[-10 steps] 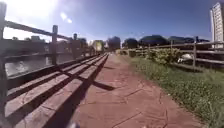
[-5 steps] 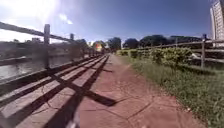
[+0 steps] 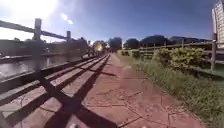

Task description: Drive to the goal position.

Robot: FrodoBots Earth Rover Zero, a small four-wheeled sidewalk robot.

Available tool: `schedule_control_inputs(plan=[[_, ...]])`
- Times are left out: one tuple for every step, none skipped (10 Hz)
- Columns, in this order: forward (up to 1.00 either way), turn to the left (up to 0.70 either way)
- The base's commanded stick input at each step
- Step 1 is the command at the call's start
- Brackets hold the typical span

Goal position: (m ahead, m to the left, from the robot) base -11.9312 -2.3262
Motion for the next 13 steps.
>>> schedule_control_inputs(plan=[[0.85,0.0],[0.85,-0.34],[0.85,-0.27],[0.85,-0.13],[0.85,-0.02],[0.85,0.0],[0.85,0.0],[0.85,0.0],[0.85,0.0],[0.85,0.0],[0.85,0.0],[0.85,0.0],[0.85,0.0]])
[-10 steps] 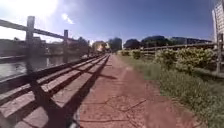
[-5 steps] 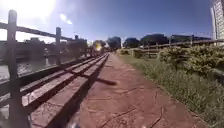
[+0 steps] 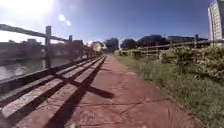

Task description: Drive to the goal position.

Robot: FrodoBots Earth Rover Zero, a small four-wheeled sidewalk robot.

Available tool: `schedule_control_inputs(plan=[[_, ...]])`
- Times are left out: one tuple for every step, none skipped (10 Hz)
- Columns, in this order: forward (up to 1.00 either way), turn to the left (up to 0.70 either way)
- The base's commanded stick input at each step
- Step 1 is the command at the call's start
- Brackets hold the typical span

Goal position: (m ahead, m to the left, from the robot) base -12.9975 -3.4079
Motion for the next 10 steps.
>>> schedule_control_inputs(plan=[[0.85,0.0],[0.85,0.0],[0.85,0.0],[0.85,0.0],[0.85,0.0],[0.85,0.0],[0.85,0.0],[0.85,0.0],[0.85,0.0],[0.85,0.0]])
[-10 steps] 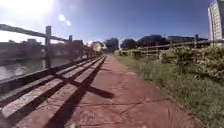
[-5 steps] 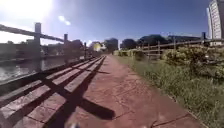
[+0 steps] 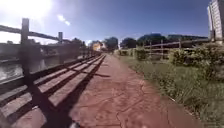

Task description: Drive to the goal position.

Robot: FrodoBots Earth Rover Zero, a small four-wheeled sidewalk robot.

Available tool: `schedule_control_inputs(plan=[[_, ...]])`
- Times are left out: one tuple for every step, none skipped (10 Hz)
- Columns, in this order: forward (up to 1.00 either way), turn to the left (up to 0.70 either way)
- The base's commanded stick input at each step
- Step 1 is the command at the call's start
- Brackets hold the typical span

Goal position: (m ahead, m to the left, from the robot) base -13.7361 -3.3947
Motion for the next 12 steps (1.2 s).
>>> schedule_control_inputs(plan=[[0.85,0.0],[0.85,0.0],[0.85,0.0],[0.85,0.0],[0.85,0.0],[0.98,0.0],[1.0,0.0],[1.0,0.0],[1.0,0.0],[1.0,0.0],[1.0,0.0],[0.9,0.0]])
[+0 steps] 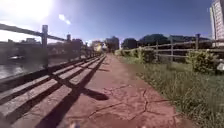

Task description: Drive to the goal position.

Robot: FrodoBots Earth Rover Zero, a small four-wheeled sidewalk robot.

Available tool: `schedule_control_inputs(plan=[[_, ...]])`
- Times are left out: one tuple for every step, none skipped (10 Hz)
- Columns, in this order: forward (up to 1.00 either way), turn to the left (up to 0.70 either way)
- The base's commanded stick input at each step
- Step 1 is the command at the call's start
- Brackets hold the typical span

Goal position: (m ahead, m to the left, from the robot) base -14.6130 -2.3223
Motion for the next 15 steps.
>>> schedule_control_inputs(plan=[[0.85,0.0],[0.85,0.0],[0.85,0.0],[0.85,0.0],[0.85,0.0],[0.85,0.0],[0.85,0.0],[0.85,0.0],[0.85,0.0],[0.85,0.0],[0.78,0.0],[0.7,0.0],[0.7,0.0],[0.7,0.0],[0.7,0.0]])
